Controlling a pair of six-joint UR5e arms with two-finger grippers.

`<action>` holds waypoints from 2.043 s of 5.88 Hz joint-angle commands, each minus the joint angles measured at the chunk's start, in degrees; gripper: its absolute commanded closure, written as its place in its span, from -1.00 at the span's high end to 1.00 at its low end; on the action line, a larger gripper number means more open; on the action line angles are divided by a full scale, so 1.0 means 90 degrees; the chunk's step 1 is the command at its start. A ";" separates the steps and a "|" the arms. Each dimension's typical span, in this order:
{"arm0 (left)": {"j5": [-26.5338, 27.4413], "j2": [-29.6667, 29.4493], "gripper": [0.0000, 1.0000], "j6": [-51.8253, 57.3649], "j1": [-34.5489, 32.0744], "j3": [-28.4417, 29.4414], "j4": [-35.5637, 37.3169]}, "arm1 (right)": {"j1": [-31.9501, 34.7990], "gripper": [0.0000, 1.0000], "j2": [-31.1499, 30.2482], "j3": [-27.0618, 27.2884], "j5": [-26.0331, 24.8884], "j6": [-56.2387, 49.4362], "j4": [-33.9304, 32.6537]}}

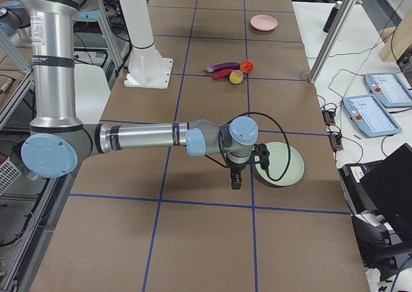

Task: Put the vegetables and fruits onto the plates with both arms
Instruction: 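Move the left gripper from rest toward the purple eggplant, then lower the left gripper over the purple eggplant and close on it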

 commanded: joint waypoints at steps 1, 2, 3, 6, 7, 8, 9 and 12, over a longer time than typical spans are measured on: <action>-0.0010 -0.0217 1.00 -0.1692 0.0928 -0.0177 -0.1114 | -0.0014 1.00 -0.0009 -0.0064 0.0179 -0.0006 0.0281; 0.0010 -0.0644 1.00 -0.2726 0.1532 -0.0206 -0.1131 | -0.0014 1.00 -0.0018 -0.0045 0.0199 -0.0064 0.0310; 0.0165 -0.0957 1.00 -0.3239 0.2041 -0.0313 -0.1083 | -0.0043 1.00 -0.0019 -0.0055 0.0228 -0.0017 0.0456; 0.1226 -0.3015 1.00 -0.5790 0.4450 -0.0110 -0.0656 | -0.0073 1.00 -0.0018 -0.0045 0.0238 -0.0006 0.0700; 0.1299 -0.3775 1.00 -0.5870 0.4603 -0.0070 0.0140 | -0.0131 1.00 0.0001 -0.0064 0.0277 0.0023 0.0701; 0.1464 -0.4440 1.00 -0.5871 0.4817 0.0065 0.0989 | -0.0151 1.00 0.0011 -0.0055 0.0297 0.0023 0.0711; 0.1987 -0.4959 0.98 -0.5852 0.5061 0.0434 0.1104 | -0.0161 1.00 0.0001 -0.0065 0.0297 0.0013 0.0711; 0.2470 -0.5877 0.99 -0.6338 0.5698 0.1701 0.1115 | -0.0171 1.00 0.0001 -0.0065 0.0297 0.0013 0.0711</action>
